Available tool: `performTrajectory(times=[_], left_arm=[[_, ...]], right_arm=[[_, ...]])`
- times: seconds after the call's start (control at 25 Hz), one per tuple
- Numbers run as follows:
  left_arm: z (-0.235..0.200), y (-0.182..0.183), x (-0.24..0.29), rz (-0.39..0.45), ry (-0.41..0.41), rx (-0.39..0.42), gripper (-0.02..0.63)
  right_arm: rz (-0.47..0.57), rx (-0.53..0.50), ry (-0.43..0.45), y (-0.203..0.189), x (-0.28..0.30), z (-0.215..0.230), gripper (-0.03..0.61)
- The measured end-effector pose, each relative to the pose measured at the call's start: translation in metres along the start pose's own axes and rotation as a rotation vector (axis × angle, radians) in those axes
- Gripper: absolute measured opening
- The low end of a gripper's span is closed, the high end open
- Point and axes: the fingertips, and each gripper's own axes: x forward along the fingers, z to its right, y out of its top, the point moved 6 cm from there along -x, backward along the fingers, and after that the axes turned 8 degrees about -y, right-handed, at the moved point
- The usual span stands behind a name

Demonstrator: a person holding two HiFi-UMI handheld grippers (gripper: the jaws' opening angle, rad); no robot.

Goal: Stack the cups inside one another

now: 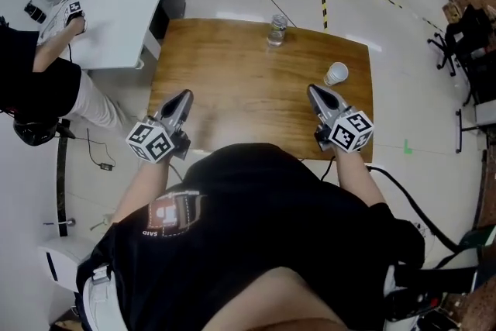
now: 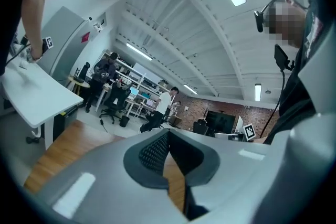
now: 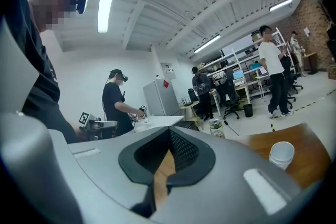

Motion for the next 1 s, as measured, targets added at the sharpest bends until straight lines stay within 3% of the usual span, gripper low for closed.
performTrajectory(times=[0.24,0.48,1.0], left_arm=[[-0.001,-0.001,0.001,-0.003,-0.038,0.012,0.003],[0.016,0.018,0.012,0.027,-0.084,0.056,0.002],[0.028,0.011,0.01,0.004,-0.089,0.062,0.003]], right_arm=[[-0.002,0.037,-0.018,-0.007,-0.001,0.001,0.012],[0.006,-0.013,-0.057,-0.001,-0.021,0.001,0.012],[-0.007,-0.034,-0.035,-0.001,-0.037,-0.002,0.012]])
